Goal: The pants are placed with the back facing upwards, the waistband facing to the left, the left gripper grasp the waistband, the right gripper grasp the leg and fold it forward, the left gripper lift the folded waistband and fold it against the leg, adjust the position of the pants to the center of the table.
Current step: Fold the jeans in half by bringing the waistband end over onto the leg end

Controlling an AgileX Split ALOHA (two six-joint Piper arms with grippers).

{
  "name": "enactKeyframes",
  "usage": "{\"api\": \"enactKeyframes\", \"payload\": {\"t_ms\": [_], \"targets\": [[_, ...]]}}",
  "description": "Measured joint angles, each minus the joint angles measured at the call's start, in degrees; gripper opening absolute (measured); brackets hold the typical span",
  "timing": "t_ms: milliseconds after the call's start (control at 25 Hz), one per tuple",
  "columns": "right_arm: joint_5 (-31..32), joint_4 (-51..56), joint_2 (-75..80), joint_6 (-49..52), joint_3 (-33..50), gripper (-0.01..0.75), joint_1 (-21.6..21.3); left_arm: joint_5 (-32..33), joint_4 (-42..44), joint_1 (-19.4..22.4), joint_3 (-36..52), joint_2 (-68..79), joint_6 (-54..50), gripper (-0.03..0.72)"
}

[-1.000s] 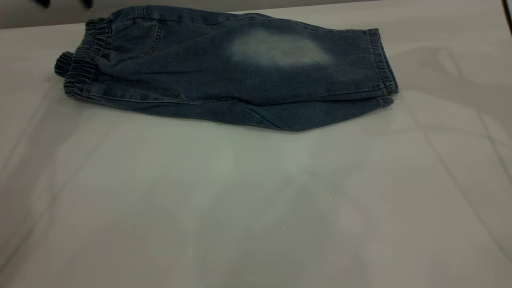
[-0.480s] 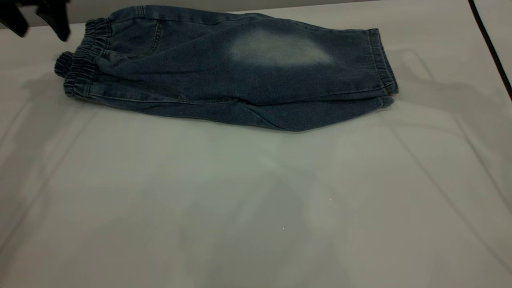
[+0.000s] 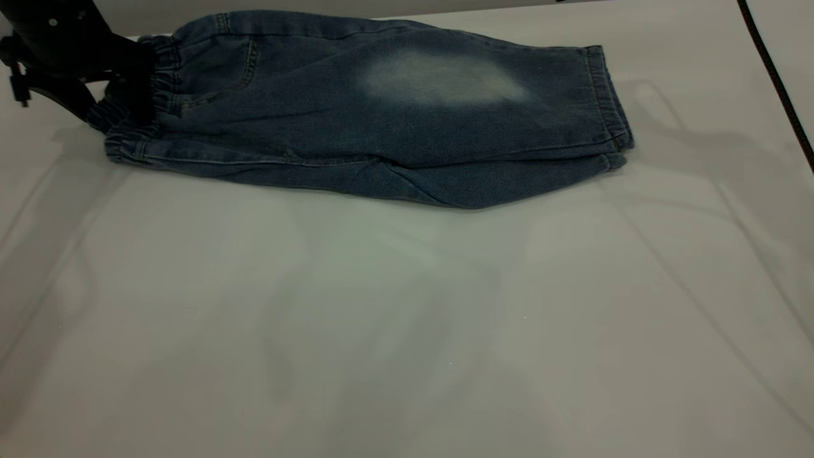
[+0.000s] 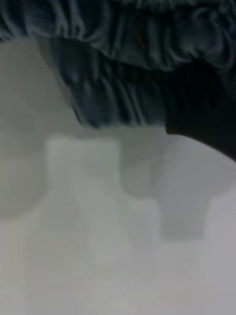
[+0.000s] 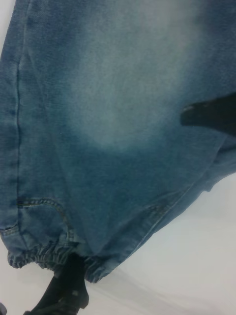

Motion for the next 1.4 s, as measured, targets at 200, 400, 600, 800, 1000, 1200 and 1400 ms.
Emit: {"api": "enactKeyframes", "payload": {"t_ms": [200,400,600,800,1000,1200,1400], "targets": [[-0.38,0.28,0.57,0.81,-0.55,0.441,0.89,-1.42,-5.35,0.00,0.00,0.15,2.64,0.569],[-3.62,-0.38,1.02,0.87,-0.51,0.442,4.40,-2.00,-8.24,0.00,0.00,0.15,2.67,0.530],[-12.17,-0.58,2.04,0.61,-0.51,0.442,8.10,-1.83,-8.44,-0.04,0.05,0.15,2.61,0.377],[-23.59,-0.45,4.44,-2.34,-0.56,0.442,11.24,-1.77,-8.44,-0.04,0.05,0.15,2.46,0.159],[-27.23,-1.96,7.77,-2.90,-4.58,0.442,12.88,-1.35,-8.44,-0.04,0.05,0.15,2.46,0.057],[-20.37,-9.45,11.72,4.03,-11.29,0.442,13.23,-1.18,-8.44,-0.04,0.05,0.15,2.51,0.057],[-11.26,-26.78,15.53,20.63,-19.00,0.442,13.37,-1.18,-9.13,-0.04,0.05,0.15,2.58,0.057]]}}
